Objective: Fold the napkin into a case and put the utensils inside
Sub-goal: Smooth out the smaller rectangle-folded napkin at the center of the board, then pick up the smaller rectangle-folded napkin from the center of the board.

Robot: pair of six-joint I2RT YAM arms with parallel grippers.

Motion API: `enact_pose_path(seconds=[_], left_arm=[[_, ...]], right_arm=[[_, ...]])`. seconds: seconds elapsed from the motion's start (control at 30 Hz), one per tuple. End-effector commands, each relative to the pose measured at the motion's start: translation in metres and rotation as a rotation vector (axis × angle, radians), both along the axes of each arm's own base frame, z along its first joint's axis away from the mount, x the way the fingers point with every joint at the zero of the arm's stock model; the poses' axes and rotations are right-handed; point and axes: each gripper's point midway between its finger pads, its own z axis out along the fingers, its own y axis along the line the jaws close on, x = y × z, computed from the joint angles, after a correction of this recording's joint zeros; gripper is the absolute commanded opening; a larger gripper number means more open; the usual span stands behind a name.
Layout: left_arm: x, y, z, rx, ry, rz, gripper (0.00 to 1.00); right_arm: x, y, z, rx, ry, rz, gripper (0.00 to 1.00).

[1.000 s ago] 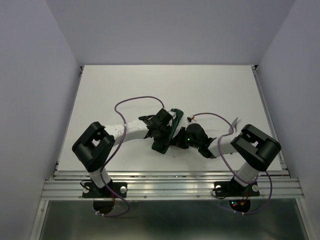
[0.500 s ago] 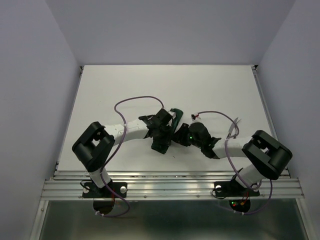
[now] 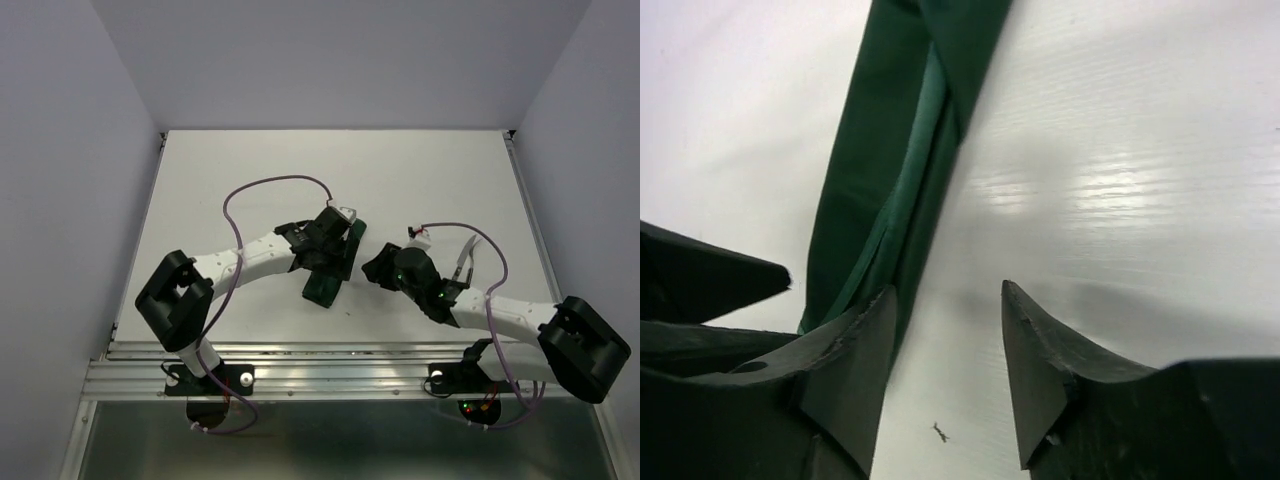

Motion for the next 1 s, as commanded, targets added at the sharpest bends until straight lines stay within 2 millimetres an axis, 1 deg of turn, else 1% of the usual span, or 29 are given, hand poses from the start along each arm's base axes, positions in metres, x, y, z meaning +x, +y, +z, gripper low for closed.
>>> enact_pose_path(seconds=[0.0, 0.03, 0.07, 0.1, 0.13, 0.17, 0.23, 0.27, 0.37, 0.4, 0.47, 0.5, 0.53, 0.57, 0.67, 0.8, 0.83, 0.93, 0.97], left_arm=[[0.019, 0.003, 0.032, 0.063, -0.163, 0.048, 0.77], [0.026, 0.008, 0.034, 0.092, -0.206, 0.078, 0.77], [0.028, 0.009, 0.033, 0.101, -0.222, 0.086, 0.77], [0.029, 0.010, 0.034, 0.109, -0.246, 0.093, 0.77], [0.032, 0.007, 0.035, 0.092, -0.267, 0.097, 0.76], [0.029, 0.008, 0.033, 0.089, -0.273, 0.089, 0.75], [0.033, 0.008, 0.035, 0.091, -0.318, 0.101, 0.74], [0.032, 0.009, 0.032, 0.099, -0.330, 0.095, 0.74], [0.032, 0.004, 0.035, 0.107, -0.350, 0.076, 0.74], [0.034, -0.002, 0.033, 0.122, -0.342, 0.065, 0.75], [0.036, -0.001, 0.029, 0.185, -0.312, 0.073, 0.75], [0.035, -0.002, 0.015, 0.223, -0.297, 0.062, 0.75], [0.034, -0.004, 0.012, 0.232, -0.297, 0.057, 0.75], [0.030, -0.011, 0.008, 0.226, -0.294, 0.040, 0.76], [0.025, -0.022, 0.005, 0.191, -0.271, 0.015, 0.78], [0.025, -0.022, -0.012, 0.230, -0.252, 0.013, 0.78], [0.026, -0.022, -0.013, 0.236, -0.254, 0.015, 0.78], [0.027, -0.021, -0.018, 0.248, -0.255, 0.022, 0.74], [0.026, -0.022, -0.020, 0.247, -0.254, 0.017, 0.71]], right_arm=[[0.006, -0.035, -0.003, -0.090, -0.021, -0.104, 0.55], [0.008, -0.042, -0.002, -0.098, -0.023, -0.124, 0.56], [0.008, -0.048, -0.004, -0.112, -0.013, -0.134, 0.56], [0.010, -0.052, -0.001, -0.108, -0.019, -0.145, 0.56], [0.012, -0.060, -0.001, -0.115, -0.016, -0.161, 0.56], [0.013, -0.065, 0.000, -0.120, -0.014, -0.168, 0.56], [0.017, -0.076, 0.000, -0.128, -0.010, -0.187, 0.56], [0.017, -0.080, 0.000, -0.133, -0.009, -0.191, 0.56], [0.019, -0.086, 0.003, -0.144, -0.016, -0.189, 0.57], [0.020, -0.085, 0.005, -0.142, -0.019, -0.184, 0.60], [0.022, -0.084, 0.004, -0.146, -0.012, -0.177, 0.61], [0.022, -0.083, 0.004, -0.145, -0.011, -0.172, 0.61], [0.023, -0.082, 0.004, -0.142, -0.008, -0.171, 0.61], [0.023, -0.080, 0.003, -0.141, -0.001, -0.165, 0.60], [0.022, -0.078, 0.003, -0.134, 0.003, -0.158, 0.61], [0.022, -0.077, 0.004, -0.131, 0.002, -0.152, 0.61], [0.022, -0.077, 0.004, -0.132, 0.001, -0.151, 0.61], [0.022, -0.075, 0.004, -0.128, 0.004, -0.146, 0.61], [0.022, -0.076, 0.003, -0.131, 0.006, -0.145, 0.61]])
